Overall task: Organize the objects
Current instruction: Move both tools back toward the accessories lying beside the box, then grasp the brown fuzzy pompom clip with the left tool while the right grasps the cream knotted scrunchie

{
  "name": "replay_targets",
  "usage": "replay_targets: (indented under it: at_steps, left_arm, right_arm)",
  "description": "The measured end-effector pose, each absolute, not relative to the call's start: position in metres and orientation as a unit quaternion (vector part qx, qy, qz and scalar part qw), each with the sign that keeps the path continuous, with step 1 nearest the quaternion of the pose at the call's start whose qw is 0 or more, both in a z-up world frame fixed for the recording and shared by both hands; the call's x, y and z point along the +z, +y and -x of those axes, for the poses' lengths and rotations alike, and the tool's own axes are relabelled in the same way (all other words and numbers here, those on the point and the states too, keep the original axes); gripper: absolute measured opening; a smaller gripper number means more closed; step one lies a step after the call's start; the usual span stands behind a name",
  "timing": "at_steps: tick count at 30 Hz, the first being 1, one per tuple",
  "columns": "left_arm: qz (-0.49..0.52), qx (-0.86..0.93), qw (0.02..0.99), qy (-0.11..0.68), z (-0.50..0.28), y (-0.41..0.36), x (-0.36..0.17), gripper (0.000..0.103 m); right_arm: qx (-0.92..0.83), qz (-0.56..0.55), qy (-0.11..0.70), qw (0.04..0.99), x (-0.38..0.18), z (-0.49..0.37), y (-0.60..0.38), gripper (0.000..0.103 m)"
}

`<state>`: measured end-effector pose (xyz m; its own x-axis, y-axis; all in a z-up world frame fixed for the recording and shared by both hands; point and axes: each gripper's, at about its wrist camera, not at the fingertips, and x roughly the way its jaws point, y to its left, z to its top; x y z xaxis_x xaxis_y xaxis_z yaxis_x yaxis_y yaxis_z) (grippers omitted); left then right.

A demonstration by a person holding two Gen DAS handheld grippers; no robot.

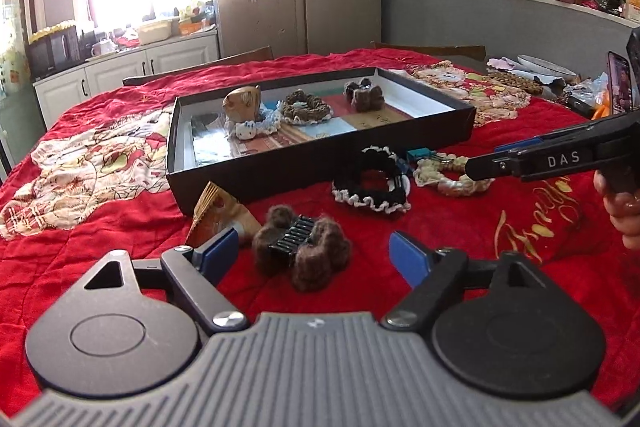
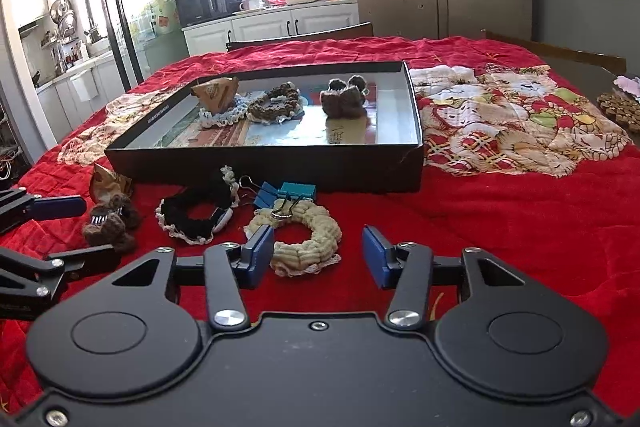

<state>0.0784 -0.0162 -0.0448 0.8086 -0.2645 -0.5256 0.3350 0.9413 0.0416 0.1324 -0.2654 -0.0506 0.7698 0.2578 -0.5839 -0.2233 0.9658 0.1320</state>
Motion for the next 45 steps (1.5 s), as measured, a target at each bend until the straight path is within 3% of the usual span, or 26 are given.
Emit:
replay_targets:
  at_steps: [18, 23, 27, 45]
  left_arm:
    - [-0.045, -0.154, 0.944, 0.288, -0.099, -0.018, -0.053, 0.07]
    - [-0.038, -0.149, 0.943, 0.295, -0.103, -0.016, -0.054, 0.059]
    - [-0.041, -0.145, 0.943, 0.296, -0.103, -0.017, -0.054, 0.056]
    - [-0.044, -0.154, 0.943, 0.293, -0.095, -0.019, -0.049, 0.051]
  right_arm:
    - [0.14, -0.008, 0.324, 0.936, -0.059, -0.135, -0.254, 0.02]
    - [0.14, 0.0, 0.321, 0.937, -0.059, -0.133, -0.251, 0.017]
    - [0.14, 0.006, 0.319, 0.937, -0.058, -0.131, -0.249, 0.016]
    - [0.144, 0.015, 0.299, 0.943, -0.038, -0.113, -0.255, 0.015]
